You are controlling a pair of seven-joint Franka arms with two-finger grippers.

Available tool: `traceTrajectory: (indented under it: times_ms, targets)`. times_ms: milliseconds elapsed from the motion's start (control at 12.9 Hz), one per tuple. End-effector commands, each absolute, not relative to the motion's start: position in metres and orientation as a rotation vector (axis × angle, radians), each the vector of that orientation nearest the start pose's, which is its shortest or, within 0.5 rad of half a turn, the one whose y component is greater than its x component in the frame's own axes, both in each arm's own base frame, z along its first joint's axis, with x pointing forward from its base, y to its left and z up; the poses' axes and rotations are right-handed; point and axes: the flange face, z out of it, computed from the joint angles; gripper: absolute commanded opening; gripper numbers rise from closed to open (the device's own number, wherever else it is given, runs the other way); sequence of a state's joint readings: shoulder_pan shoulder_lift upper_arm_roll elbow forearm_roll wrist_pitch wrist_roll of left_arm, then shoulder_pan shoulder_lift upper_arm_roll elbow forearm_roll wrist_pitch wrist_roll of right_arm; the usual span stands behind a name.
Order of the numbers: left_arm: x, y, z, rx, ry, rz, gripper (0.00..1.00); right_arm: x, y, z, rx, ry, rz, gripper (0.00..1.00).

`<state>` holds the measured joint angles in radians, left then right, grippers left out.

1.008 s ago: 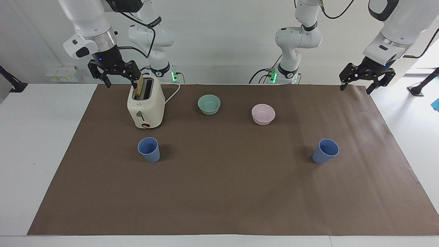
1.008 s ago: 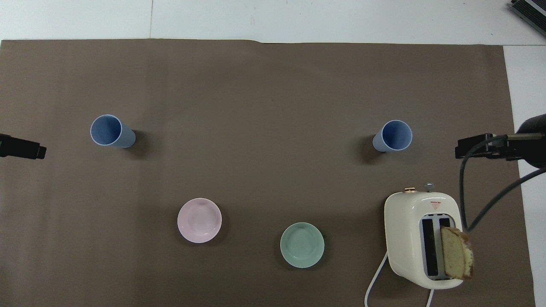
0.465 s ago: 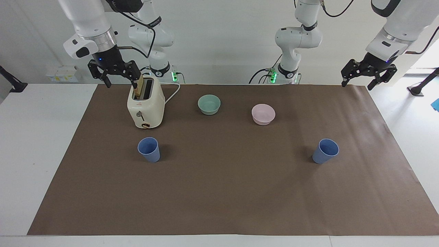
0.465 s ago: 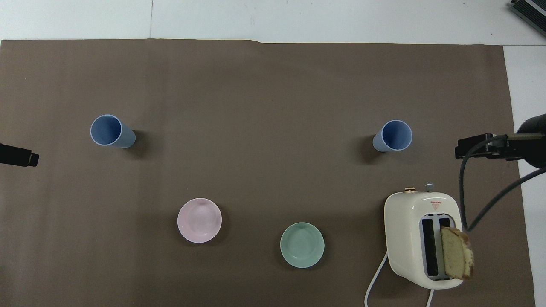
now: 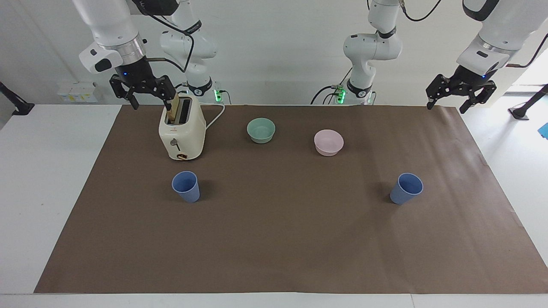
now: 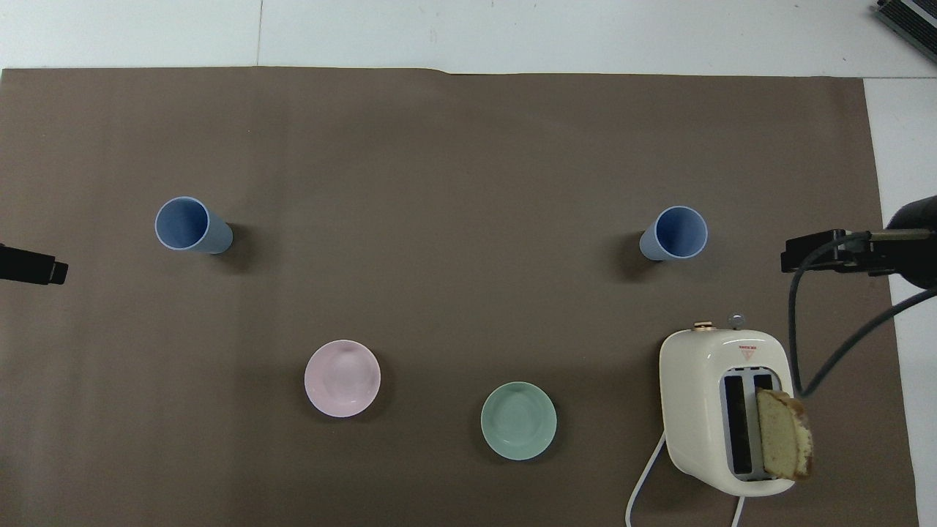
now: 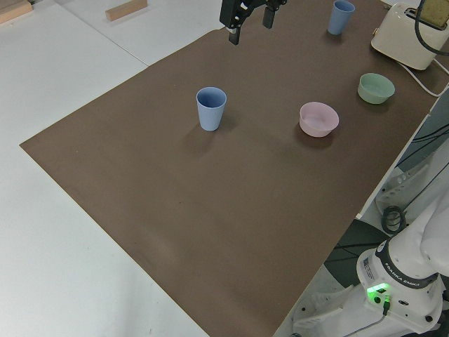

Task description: Stack blue cups with both arms

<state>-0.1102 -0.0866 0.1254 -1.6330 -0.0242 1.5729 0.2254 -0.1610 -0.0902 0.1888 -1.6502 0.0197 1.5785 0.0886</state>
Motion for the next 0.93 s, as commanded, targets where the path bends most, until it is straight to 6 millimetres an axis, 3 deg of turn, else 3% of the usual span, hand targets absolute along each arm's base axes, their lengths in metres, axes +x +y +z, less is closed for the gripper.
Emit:
traceTrajectory:
  times_ms: [0,310,853]
  targets:
    - [0.538,0.008,0.621,-3.155,0.339,-0.052,1.0,0.521,0.022,0.636,-3.117,0.102,-0.036,1.0]
    - [0.541,0.007,0.61,-3.155,0.333,-0.035,1.0,0.521,0.022,0.636,-3.117,0.102,-0.036,1.0]
    - [0.542,0.006,0.611,-3.154,0.349,-0.059,1.0,0.521,0.022,0.636,-3.117,0.102,-0.036,1.0]
